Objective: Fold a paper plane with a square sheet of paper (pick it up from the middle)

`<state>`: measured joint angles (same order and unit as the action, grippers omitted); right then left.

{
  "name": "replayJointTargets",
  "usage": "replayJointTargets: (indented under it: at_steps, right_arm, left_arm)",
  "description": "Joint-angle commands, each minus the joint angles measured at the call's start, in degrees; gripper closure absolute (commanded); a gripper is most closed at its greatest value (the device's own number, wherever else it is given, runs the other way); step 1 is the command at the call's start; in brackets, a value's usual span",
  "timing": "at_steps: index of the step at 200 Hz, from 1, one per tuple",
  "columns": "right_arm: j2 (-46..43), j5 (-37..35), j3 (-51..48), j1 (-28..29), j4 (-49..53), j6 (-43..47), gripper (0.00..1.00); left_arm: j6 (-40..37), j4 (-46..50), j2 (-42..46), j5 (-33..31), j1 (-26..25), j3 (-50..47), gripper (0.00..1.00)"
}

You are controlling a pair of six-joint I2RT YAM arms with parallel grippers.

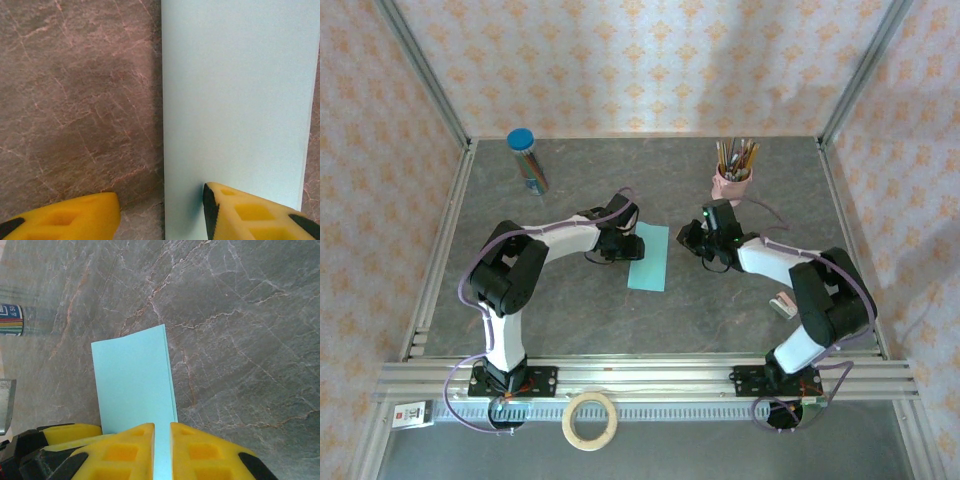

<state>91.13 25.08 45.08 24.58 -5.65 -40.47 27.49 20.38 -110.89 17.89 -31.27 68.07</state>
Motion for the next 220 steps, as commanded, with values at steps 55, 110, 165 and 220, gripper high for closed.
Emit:
replayJointTargets:
  at_steps: [55, 110, 165, 220]
  right_arm:
    - [0.72, 0.71, -1.05, 0.05, -1.53, 0.03, 0.85]
    - [1.98, 2.58, -1.23, 0.21, -3.31, -0.09, 0.85]
    - [4.16, 4.33, -0.24, 2.06, -4.43, 0.63, 0.86]
    - [7.77, 5.69, 1.84, 5.60, -4.55, 0.92, 0.88]
  left_arm:
    - [0.46, -2.81, -9.60, 2.86, -1.43, -1.97, 0.49]
    - [0.16, -2.45, -10.27, 3.02, -1.42, -1.97, 0.48]
    - [0.22, -2.45, -10.75, 2.94, -1.50, -2.16, 0.48]
    - [1.40, -2.45, -11.10, 2.31, -1.49, -2.46, 0.48]
